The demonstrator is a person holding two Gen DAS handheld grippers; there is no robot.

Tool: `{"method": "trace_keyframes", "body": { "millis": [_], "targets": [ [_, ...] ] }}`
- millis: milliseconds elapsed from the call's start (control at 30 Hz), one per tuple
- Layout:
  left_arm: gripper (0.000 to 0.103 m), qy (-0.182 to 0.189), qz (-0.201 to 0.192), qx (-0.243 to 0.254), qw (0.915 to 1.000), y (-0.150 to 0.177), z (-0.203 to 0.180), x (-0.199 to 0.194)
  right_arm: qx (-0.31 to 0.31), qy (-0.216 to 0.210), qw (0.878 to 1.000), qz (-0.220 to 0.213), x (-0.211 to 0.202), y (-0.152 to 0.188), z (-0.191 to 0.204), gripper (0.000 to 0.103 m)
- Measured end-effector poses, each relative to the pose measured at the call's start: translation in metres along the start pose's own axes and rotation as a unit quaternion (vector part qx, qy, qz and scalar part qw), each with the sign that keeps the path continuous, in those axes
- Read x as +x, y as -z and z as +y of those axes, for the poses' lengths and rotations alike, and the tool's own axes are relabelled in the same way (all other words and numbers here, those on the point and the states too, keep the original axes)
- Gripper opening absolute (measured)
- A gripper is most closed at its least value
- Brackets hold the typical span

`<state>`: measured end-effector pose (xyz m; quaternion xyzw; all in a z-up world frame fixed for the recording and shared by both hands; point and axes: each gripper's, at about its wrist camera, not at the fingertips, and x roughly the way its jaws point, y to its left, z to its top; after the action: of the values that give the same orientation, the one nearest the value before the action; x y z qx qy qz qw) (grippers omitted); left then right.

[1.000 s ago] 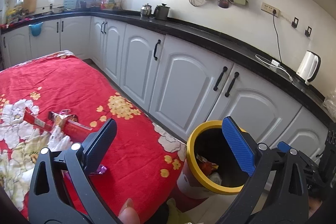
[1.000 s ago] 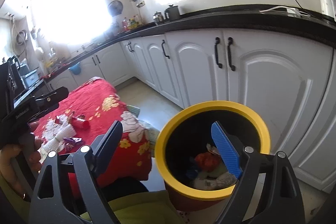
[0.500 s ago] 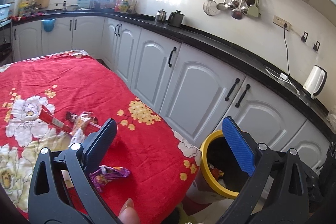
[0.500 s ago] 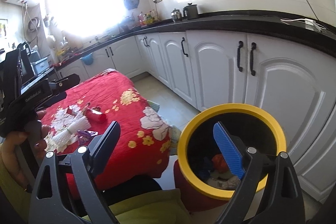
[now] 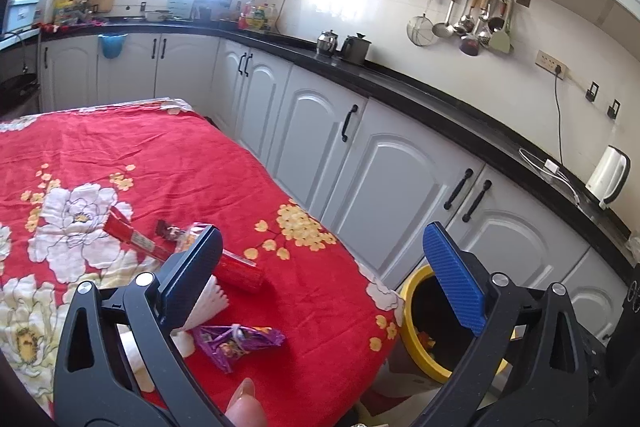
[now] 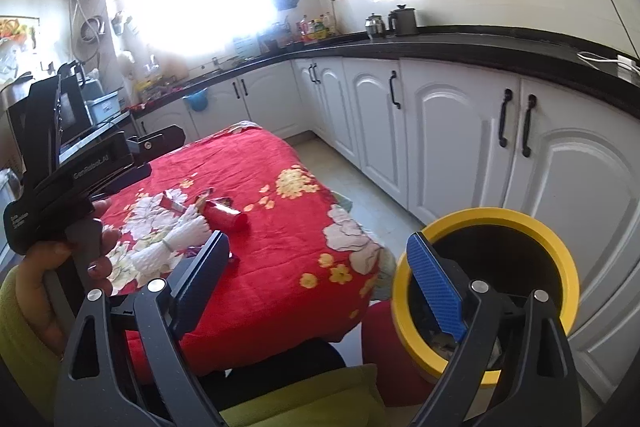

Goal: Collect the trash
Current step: 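Move both tools back over the remaining trash on the table, then grasp the pink-and-yellow snack bag with the left tool while the right tool grasps the purple wrapper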

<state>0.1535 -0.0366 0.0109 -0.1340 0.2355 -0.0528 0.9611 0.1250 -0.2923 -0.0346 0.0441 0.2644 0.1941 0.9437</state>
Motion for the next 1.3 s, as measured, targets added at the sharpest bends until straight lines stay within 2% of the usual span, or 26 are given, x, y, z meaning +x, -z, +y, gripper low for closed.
{"method": "trace_keyframes", "body": {
  "millis": [300,867,1000,1067,1100,1300],
  "targets": [
    [0.092,-0.034,-0.004,-0.032,0.9989,-0.011,0.042,-0.005,-0.020,-0.027,0.999,0.008,0.018,-0.008,0.028,0.088],
    [0.092,-0.075,-0.011,-0.089,0.9932,-0.018,0.112,-0.009,-0.084,-0.079,0.991,0.065,0.080,0.004,0.094,0.087],
    [0.092,-0.078,-0.007,-0.097,0.9922,-0.017,0.122,-0.007,-0.105,-0.085,0.987,0.082,0.099,0.009,0.105,0.080],
    [0.092,-0.079,-0.005,-0.101,0.9918,-0.016,0.127,-0.004,-0.113,-0.094,0.984,0.096,0.111,0.013,0.110,0.070],
    [0.092,-0.078,-0.003,-0.102,0.9917,-0.015,0.128,-0.003,-0.119,-0.097,0.983,0.102,0.116,0.016,0.113,0.068],
    [0.082,-0.073,0.019,-0.095,0.9927,-0.012,0.129,0.016,-0.148,-0.105,0.976,0.123,0.141,0.025,0.127,0.056]
  ]
}}
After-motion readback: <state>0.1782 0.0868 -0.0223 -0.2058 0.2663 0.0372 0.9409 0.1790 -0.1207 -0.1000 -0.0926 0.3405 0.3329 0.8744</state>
